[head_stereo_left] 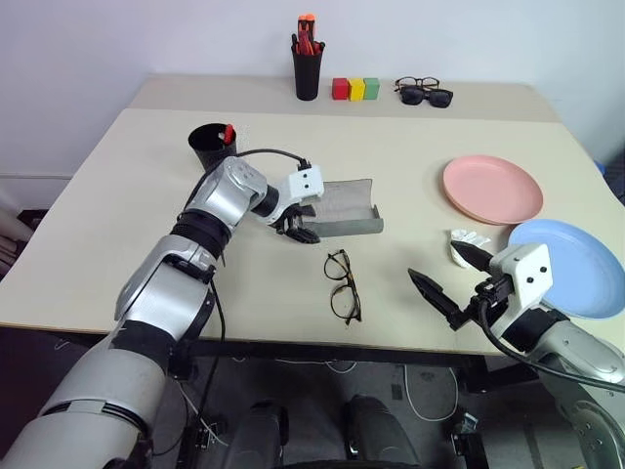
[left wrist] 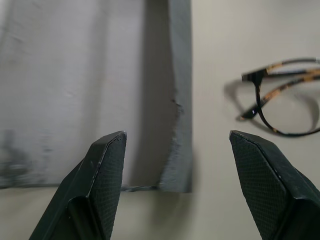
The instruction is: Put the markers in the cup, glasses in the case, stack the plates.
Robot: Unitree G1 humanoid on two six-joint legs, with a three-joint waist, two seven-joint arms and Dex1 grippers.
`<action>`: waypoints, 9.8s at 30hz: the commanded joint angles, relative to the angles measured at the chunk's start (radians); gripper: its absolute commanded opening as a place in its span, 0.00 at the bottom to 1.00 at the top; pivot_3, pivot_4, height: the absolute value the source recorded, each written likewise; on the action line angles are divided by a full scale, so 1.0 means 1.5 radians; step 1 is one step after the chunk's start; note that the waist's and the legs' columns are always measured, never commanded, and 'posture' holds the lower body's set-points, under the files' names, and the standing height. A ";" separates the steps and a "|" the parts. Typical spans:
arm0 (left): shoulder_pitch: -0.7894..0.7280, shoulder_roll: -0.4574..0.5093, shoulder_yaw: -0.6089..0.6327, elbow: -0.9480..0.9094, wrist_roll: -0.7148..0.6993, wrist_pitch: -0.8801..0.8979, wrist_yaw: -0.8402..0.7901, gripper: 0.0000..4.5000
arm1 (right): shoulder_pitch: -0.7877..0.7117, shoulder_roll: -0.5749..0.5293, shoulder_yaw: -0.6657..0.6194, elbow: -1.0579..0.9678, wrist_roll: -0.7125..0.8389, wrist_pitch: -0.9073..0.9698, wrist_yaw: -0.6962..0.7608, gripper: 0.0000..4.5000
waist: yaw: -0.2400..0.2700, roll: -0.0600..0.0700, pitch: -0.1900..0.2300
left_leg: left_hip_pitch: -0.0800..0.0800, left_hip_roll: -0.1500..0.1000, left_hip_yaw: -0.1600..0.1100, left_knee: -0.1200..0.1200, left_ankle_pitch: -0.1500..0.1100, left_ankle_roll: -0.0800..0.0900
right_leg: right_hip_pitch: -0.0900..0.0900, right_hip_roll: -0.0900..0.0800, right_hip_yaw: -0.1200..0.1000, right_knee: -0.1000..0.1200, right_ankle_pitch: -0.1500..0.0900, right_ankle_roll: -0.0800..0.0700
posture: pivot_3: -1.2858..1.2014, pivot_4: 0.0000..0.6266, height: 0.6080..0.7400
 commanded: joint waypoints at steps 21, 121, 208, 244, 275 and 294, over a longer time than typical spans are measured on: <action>-0.030 -0.022 0.096 -0.107 -0.009 0.265 0.007 0.13 | -0.008 -0.006 -0.028 -0.053 0.027 0.026 -0.036 1.00 | 0.000 0.000 0.000 | -0.001 0.000 0.000 0.000 0.000 0.000 | 0.000 0.000 0.000 0.000 0.000 0.000 | 0.52 0.24 1.00; 0.015 0.010 -0.056 -0.133 0.087 -0.089 -0.101 0.05 | 0.037 0.022 0.013 0.005 -0.039 -0.071 -0.001 1.00 | 0.001 0.000 0.000 | 0.000 0.000 0.000 0.001 0.000 0.001 | 0.001 0.000 0.000 -0.002 0.001 0.001 | 0.52 0.24 1.00; 0.623 0.244 0.330 -0.876 -0.266 0.159 0.217 0.65 | -0.502 0.026 0.240 0.475 0.242 0.467 0.150 0.94 | -0.003 0.002 -0.002 | -0.001 0.001 -0.001 -0.001 -0.001 0.001 | -0.001 -0.002 0.001 -0.004 0.002 0.001 | 0.52 0.24 1.00; 0.596 0.249 0.308 -0.817 -0.262 0.145 0.214 0.65 | -0.474 0.149 0.137 0.241 0.150 0.591 -0.126 0.87 | -0.003 0.003 -0.001 | -0.003 0.001 -0.001 -0.002 -0.001 0.001 | -0.002 -0.002 0.001 -0.005 0.002 0.001 | 0.52 0.24 1.00; 0.619 0.285 0.330 -0.763 -0.288 0.067 0.142 0.65 | -0.494 0.160 0.137 0.440 0.561 0.673 -0.242 0.97 | -0.021 0.003 -0.001 | -0.004 0.001 0.000 -0.006 0.000 0.000 | -0.007 -0.003 0.002 -0.006 0.003 0.001 | 0.52 0.24 1.00; 0.679 0.298 0.363 -0.839 -0.306 0.116 0.180 0.65 | -0.569 0.166 0.177 0.549 0.480 0.672 -0.157 0.97 | -0.021 0.003 -0.001 | -0.004 0.001 0.001 -0.007 0.000 0.000 | -0.007 -0.003 0.002 -0.006 0.003 0.001 | 0.52 0.24 1.00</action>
